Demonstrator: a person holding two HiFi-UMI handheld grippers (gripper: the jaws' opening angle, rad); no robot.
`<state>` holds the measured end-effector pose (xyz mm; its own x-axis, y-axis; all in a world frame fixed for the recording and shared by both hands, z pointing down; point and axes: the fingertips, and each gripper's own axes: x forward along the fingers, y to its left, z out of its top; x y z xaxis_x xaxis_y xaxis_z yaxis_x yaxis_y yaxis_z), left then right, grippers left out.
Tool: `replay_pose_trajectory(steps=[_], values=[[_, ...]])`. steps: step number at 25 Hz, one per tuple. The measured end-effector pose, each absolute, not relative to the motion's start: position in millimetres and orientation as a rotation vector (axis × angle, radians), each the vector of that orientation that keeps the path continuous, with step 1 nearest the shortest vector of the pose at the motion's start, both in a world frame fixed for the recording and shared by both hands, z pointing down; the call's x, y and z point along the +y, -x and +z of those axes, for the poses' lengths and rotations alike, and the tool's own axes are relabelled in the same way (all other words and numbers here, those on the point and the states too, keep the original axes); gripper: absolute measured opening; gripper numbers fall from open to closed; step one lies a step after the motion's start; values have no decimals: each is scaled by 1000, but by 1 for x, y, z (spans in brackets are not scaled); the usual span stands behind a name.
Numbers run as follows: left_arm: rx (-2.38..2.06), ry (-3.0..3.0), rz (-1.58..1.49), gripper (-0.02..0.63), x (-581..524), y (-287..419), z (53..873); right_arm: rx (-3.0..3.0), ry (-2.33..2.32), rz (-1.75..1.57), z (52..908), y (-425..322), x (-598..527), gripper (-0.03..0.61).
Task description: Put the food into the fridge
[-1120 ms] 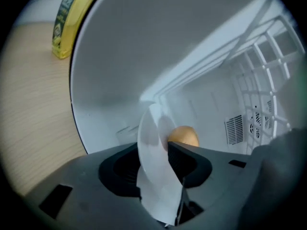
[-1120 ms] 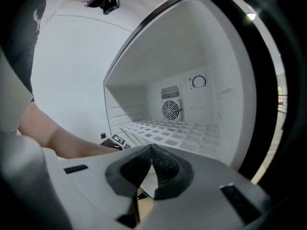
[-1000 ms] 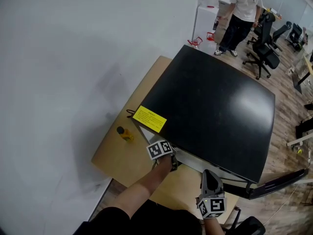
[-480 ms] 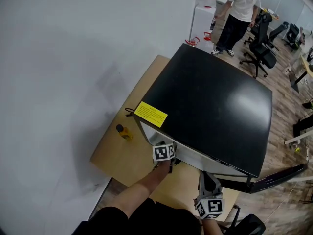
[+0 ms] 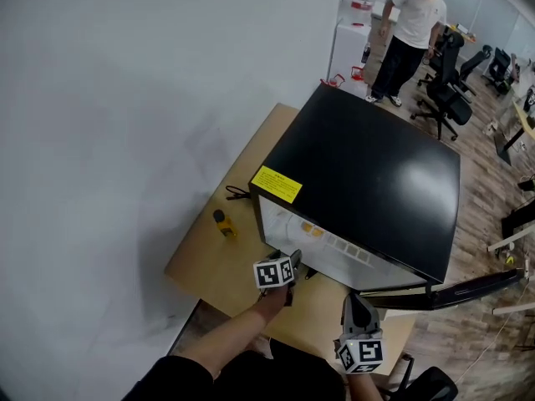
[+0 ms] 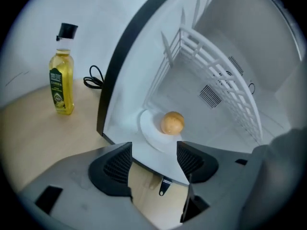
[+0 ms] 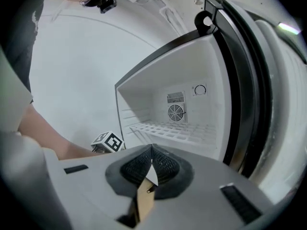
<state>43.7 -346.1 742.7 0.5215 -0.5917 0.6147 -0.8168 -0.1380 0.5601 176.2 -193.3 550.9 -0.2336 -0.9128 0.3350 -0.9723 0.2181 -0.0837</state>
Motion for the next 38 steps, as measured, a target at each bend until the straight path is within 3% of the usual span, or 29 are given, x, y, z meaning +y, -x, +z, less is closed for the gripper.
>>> replay_pose_trajectory(steps=[9, 21, 31, 36, 38], values=[[-1153, -1929, 82, 267, -263, 2, 677, -2335, -1778, 359, 535, -146, -148, 60], [-1301, -2402, -81, 267, -102, 74, 514, -2398, -1762, 275, 489, -93, -42, 60], [-1191, -2539, -106, 261, 20, 84, 473, -2354, -1781, 244, 476, -56, 56, 60], [-1191, -2446, -200, 156, 42, 105, 471, -2347, -1790, 206, 461, -45, 79, 60], [-1161, -2449, -212, 41, 48, 107, 467, -2346, -1799, 196, 456, -44, 85, 60]])
